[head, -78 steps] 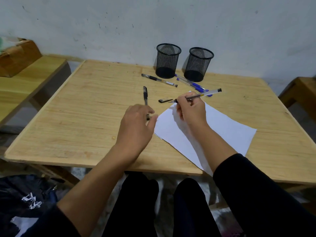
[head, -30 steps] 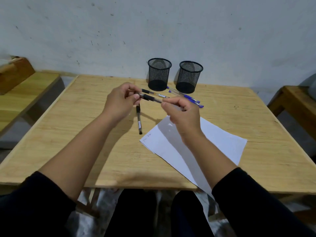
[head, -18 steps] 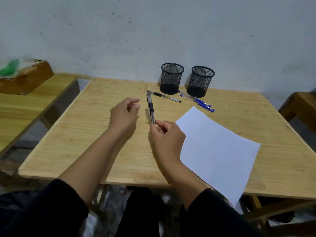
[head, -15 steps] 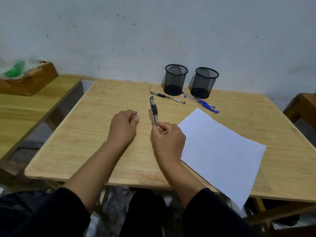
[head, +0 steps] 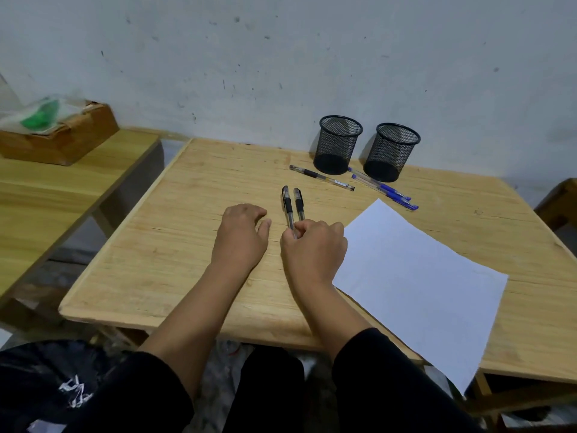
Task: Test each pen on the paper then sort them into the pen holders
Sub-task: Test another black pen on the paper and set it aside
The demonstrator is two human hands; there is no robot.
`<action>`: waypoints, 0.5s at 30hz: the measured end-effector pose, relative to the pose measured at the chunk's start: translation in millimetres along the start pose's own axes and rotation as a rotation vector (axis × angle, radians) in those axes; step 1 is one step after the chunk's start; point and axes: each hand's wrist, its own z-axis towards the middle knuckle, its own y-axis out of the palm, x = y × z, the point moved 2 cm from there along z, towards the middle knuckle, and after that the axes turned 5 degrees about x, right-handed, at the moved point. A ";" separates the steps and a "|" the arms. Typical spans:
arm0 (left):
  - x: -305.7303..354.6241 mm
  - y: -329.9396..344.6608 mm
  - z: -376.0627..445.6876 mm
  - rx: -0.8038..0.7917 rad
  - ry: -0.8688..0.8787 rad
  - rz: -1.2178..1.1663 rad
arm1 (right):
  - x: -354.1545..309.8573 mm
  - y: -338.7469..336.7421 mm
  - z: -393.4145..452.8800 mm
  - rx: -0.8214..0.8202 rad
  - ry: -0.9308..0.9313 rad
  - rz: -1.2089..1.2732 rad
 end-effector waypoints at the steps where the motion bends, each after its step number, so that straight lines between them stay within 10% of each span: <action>1: -0.2 -0.2 -0.2 0.000 0.000 0.000 | -0.6 -0.8 -0.1 -0.003 -0.002 -0.007; 15: 14.6 -6.0 4.3 -0.084 -0.009 0.125 | 5.1 -14.0 29.8 -0.180 -0.332 -0.101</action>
